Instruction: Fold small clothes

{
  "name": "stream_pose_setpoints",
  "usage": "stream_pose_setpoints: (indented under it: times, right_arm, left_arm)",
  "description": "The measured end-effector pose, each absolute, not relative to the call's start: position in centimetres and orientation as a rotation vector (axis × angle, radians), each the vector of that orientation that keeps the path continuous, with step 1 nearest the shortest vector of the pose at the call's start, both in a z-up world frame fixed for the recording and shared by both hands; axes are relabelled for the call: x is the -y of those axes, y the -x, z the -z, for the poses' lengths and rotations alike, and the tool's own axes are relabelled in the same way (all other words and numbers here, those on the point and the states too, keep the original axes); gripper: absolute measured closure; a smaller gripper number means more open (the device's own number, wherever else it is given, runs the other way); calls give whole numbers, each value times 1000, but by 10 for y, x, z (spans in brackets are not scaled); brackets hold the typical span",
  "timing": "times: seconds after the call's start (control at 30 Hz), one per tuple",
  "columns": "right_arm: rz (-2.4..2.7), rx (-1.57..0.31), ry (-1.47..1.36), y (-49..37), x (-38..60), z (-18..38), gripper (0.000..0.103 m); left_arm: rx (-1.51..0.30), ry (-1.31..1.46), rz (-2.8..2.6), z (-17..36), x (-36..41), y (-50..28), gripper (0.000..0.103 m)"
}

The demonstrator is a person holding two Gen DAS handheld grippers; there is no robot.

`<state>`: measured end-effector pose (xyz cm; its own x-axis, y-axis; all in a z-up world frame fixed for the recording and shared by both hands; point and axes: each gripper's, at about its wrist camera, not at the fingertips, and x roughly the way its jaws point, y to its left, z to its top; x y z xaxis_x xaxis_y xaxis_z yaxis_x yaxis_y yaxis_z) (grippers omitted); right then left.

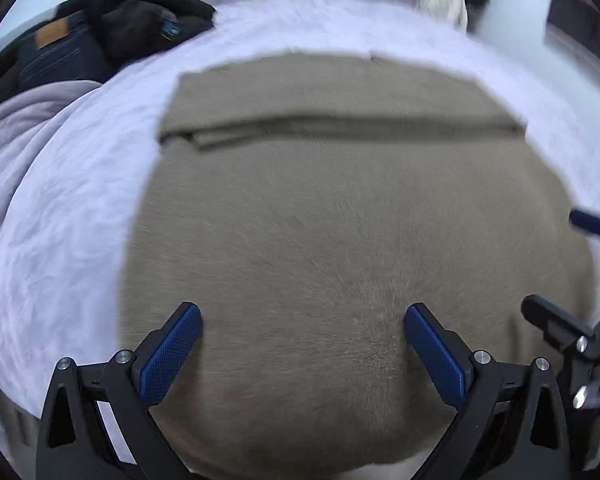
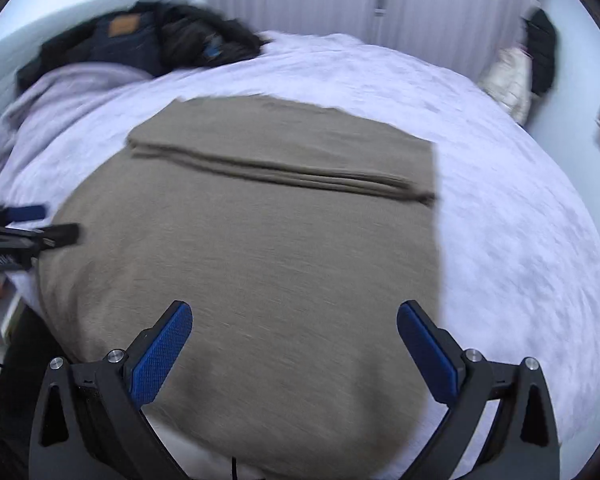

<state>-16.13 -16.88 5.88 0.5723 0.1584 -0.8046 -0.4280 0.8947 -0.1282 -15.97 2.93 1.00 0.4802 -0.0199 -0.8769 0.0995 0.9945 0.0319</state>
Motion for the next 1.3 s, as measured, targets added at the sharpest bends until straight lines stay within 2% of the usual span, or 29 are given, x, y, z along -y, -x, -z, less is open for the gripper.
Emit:
stream_pose_setpoints:
  times: [0.1, 0.27, 0.33, 0.4, 0.5, 0.7, 0.83, 1.03, 1.1, 1.2, 1.3]
  right_arm:
    - [-336, -959, 446, 156, 157, -25, 1]
    - [-388, -943, 301, 182, 229, -23, 1]
    - [-379, -931, 335, 198, 250, -26, 1]
    - [-272, -943, 407, 202, 267, -24, 1]
    - [-242, -957, 302, 208, 304, -29, 1]
    - [-319, -916, -5, 186, 321, -43, 1]
    - [-356, -926, -8, 181, 308, -29, 2]
    - [-458, -878, 56, 210, 285, -17, 13]
    - [-465, -864, 60, 207, 281, -15, 22]
    - [-479, -841, 37, 203, 277, -15, 26]
    - [-483, -835, 73, 210, 274, -13, 30]
  left_arm:
    - [-1020, -40, 113, -7, -42, 169, 0]
    - [-1014, -49, 155, -4, -87, 206, 0]
    - [-1001, -22, 142, -11, -104, 220, 0]
    - [-969, 34, 88, -15, -130, 221, 0]
    - [-1001, 138, 59, -7, -158, 211, 0]
    - [-1020, 175, 177, 3, -135, 199, 0]
    - [-1007, 129, 279, 5, -111, 217, 0]
    - [-989, 109, 243, 12, -103, 215, 0]
    - [-978, 126, 224, 11, -103, 210, 0]
    - [-967, 105, 215, 11, -100, 211, 0]
    - [-945, 71, 191, 11, -99, 219, 11]
